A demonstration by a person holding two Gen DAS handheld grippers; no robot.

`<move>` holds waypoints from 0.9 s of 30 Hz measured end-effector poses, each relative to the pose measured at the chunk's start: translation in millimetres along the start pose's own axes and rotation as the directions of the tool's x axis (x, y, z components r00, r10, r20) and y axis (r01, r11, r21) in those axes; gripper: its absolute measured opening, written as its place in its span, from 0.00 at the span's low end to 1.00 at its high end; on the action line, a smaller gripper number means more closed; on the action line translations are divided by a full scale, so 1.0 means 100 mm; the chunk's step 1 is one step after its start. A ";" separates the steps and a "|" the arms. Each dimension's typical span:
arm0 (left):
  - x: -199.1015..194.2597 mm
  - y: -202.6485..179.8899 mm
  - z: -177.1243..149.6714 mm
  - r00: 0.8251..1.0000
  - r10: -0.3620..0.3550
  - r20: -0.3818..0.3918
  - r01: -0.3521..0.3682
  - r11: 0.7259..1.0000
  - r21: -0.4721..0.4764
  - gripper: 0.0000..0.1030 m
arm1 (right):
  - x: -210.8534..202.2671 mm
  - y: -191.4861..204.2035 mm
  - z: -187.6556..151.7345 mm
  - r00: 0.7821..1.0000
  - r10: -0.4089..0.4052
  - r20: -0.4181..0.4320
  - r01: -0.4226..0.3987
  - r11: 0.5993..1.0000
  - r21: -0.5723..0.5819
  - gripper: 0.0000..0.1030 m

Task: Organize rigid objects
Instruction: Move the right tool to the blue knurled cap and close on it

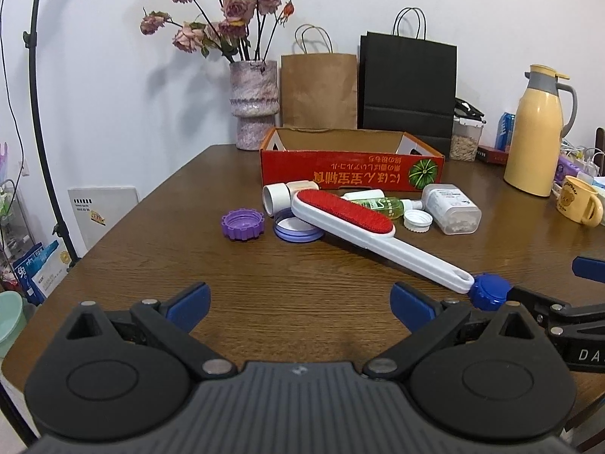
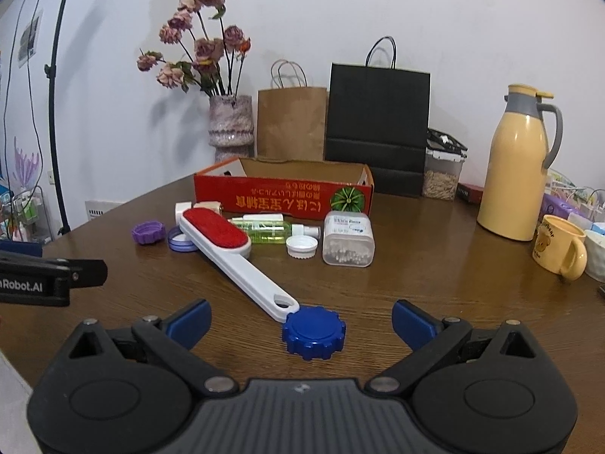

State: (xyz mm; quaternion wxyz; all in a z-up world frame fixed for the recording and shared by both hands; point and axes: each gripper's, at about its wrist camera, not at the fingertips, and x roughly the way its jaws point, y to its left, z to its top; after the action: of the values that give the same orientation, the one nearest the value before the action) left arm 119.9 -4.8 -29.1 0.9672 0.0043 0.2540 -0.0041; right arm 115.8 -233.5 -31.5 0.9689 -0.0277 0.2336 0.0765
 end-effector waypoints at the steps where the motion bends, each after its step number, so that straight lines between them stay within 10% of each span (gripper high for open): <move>1: 0.03 0.00 0.01 1.000 0.000 -0.004 0.000 1.000 0.000 1.00 | 0.04 -0.01 0.00 1.000 0.001 -0.006 -0.001 1.000 0.000 0.98; 22: 0.52 -0.15 0.17 0.998 0.012 -0.056 -0.012 1.000 -0.001 1.00 | 0.71 -0.23 -0.02 0.989 0.034 -0.143 -0.037 0.999 -0.021 0.74; 27: 0.58 -0.21 0.21 0.998 0.019 -0.060 -0.019 1.000 -0.001 1.00 | 0.84 -0.24 -0.03 0.979 0.085 -0.186 -0.091 0.995 -0.026 0.52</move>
State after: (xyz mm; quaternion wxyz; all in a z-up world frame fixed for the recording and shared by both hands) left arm 180.2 -25.9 -39.4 0.9591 0.0063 0.2830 0.0054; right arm 192.4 -245.7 -72.2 0.9382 -0.0411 0.3219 0.1205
